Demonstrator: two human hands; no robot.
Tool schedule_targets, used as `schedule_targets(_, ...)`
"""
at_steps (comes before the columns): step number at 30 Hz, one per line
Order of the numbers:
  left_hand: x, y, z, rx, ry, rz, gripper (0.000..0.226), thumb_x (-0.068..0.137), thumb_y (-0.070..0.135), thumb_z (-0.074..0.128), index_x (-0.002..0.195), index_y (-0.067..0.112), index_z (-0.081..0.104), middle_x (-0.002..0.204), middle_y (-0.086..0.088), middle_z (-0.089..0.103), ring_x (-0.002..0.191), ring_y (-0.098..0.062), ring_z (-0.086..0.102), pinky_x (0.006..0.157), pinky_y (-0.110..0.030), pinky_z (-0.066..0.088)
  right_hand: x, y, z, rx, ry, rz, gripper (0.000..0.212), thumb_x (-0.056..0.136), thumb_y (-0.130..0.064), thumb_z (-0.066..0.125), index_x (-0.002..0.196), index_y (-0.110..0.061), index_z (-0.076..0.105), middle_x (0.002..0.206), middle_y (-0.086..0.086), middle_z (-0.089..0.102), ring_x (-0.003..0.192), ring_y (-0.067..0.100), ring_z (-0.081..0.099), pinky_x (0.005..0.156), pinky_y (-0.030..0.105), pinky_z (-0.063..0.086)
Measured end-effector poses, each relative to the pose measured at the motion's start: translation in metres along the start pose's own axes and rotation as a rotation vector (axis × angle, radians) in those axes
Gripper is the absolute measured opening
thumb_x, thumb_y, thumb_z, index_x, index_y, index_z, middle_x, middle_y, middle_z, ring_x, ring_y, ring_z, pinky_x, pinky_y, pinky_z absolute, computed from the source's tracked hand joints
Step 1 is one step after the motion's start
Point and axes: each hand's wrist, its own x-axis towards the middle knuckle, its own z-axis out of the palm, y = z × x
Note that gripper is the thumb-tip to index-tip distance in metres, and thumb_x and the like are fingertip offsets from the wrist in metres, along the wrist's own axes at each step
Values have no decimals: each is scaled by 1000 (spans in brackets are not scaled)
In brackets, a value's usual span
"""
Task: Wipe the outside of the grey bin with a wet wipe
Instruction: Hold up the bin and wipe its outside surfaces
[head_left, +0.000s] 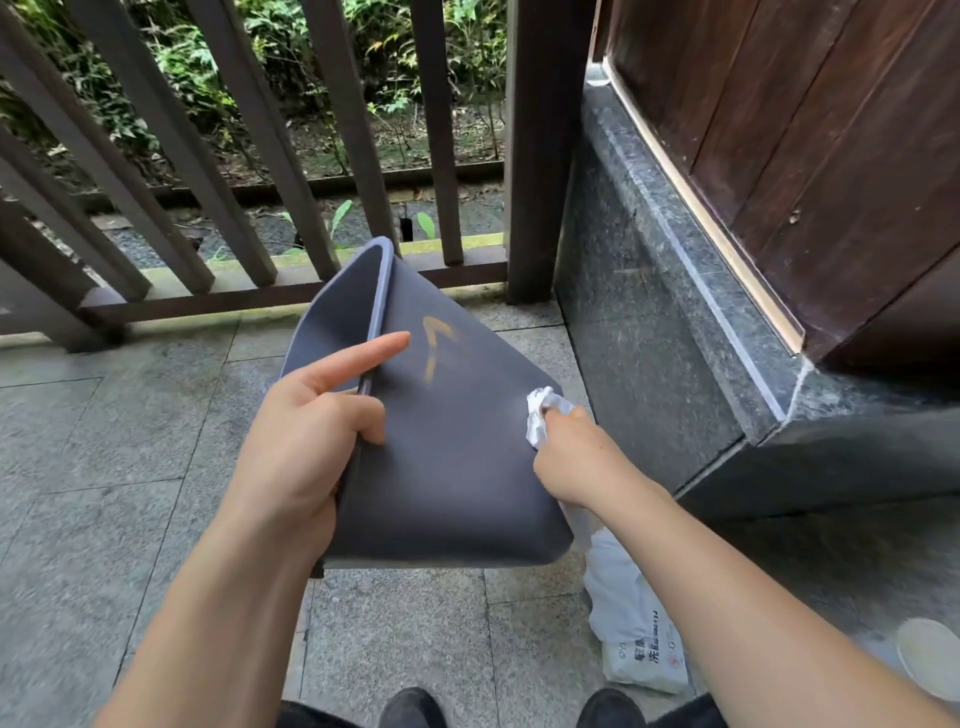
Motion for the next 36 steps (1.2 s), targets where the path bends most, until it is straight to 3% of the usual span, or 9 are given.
schedule_targets(4, -2, 3, -2, -53, -86, -6, 80, 64, -13, 44, 111, 41, 79, 102, -19, 79, 77, -33, 66, 76, -46, 50, 1, -4, -10, 102, 68, 4, 44, 92, -6, 35, 135, -7, 44, 136, 17, 41, 121, 38, 48, 102, 46, 43)
schedule_targets(9, 1, 3, -4, -114, -89, 24, 81, 63, -16, 42, 108, 38, 81, 80, -10, 78, 51, -20, 61, 48, -25, 50, -6, -17, -8, 170, 342, -333, 55, 91, -22, 29, 140, -23, 53, 130, 10, 46, 125, 31, 36, 102, 44, 38)
schedule_targets(12, 4, 3, -12, -162, -97, 47, 83, 62, -17, 42, 112, 37, 79, 74, -8, 76, 55, -22, 63, 54, -28, 52, -3, -17, -9, 213, 417, -485, 57, 95, -15, 33, 150, -27, 43, 157, 7, 36, 145, 23, 23, 114, 47, 26)
schedule_targets(16, 4, 4, -18, -203, -154, 76, 85, 59, -15, 44, 119, 35, 76, 98, -18, 78, 75, -33, 69, 66, -38, 58, 18, 6, -38, 368, 462, -363, 58, 100, -7, 33, 157, -19, 29, 161, 3, 34, 150, 19, 25, 124, 37, 17)
schedule_targets(18, 2, 4, -16, -218, -190, 87, 86, 55, -12, 47, 121, 34, 76, 100, -19, 78, 74, -33, 72, 65, -39, 60, 19, 14, -49, 374, 492, -273, 56, 100, -10, 32, 156, -15, 29, 159, 3, 36, 149, 20, 27, 124, 42, 17)
schedule_targets(22, 5, 4, -9, -228, -227, 76, 86, 49, -8, 51, 119, 33, 77, 96, -20, 78, 71, -33, 71, 65, -39, 59, -16, -5, -35, 276, 453, -406, 45, 98, -10, 34, 142, -3, 43, 148, 11, 45, 142, 29, 36, 118, 47, 27)
schedule_targets(28, 9, 1, -3, -230, -222, 30, 85, 58, -24, 39, 114, 25, 80, 70, -17, 74, 47, -23, 63, 45, -26, 56, -92, -50, 32, 127, 296, -686, 64, 98, -22, 32, 159, -16, 15, 169, -1, 0, 154, 11, -13, 126, 44, 5)
schedule_targets(32, 8, 2, -6, -228, -230, 31, 84, 67, -28, 30, 112, 22, 80, 43, -3, 58, 28, -12, 48, 34, -15, 41, -109, -61, 43, -46, 389, -746, 59, 86, -32, 36, 140, -20, 57, 159, 1, 37, 149, 19, 30, 111, 41, 43)
schedule_targets(36, 10, 3, -5, -219, -230, 30, 84, 67, -28, 31, 112, 23, 80, 43, -2, 55, 29, -12, 47, 36, -15, 41, -99, -54, 37, 66, 315, -779, 65, 93, -26, 36, 157, -16, 27, 168, -1, 13, 156, 13, 1, 124, 43, 17)
